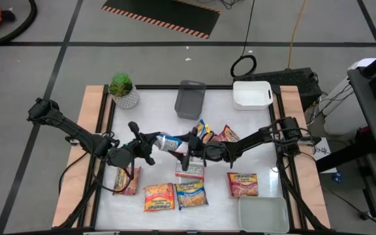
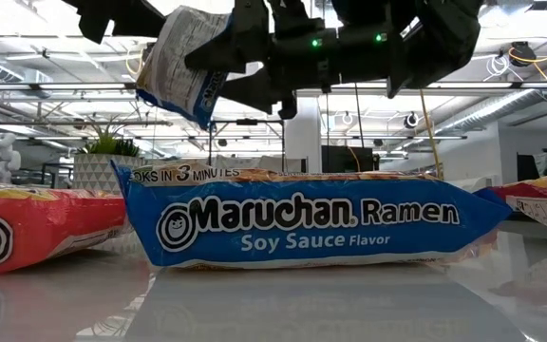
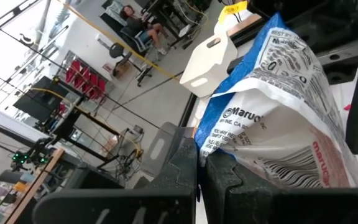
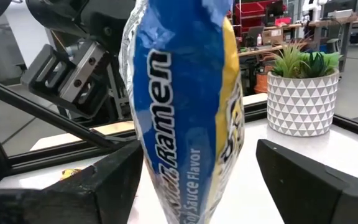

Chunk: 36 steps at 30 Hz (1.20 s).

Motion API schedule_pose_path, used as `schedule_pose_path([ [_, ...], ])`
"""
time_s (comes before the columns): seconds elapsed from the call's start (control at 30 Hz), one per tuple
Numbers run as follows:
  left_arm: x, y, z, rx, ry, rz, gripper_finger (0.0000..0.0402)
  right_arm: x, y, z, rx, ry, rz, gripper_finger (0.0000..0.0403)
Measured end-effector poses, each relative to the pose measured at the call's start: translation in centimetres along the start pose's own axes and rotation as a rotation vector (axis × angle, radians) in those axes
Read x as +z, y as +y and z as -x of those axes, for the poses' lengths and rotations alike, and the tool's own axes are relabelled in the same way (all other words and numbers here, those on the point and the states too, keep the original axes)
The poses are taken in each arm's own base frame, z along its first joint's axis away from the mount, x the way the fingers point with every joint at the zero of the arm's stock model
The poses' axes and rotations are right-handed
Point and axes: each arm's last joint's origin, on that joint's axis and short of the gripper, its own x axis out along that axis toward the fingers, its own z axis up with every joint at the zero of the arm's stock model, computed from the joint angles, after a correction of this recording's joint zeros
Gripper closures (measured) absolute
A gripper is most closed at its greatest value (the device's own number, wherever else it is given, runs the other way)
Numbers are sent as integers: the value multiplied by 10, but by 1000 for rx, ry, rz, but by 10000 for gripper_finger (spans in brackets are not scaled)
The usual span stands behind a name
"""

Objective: Sort Maruchan noodles
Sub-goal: Put the top left blue noodle pack into the white bin

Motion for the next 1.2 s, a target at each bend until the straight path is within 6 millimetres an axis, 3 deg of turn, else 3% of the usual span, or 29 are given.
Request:
schedule_pose_path([
  [0.37, 0, 0, 0, 0, 1, 10, 398, 4, 2, 1, 16, -38, 42, 157],
  [0.9, -1, 0, 0, -5, 5, 18, 398, 7, 3, 1, 21, -69, 1, 154],
  [1.2, -1, 0, 0, -5, 5, 40, 385, 7, 3, 1, 23, -69, 34, 204],
])
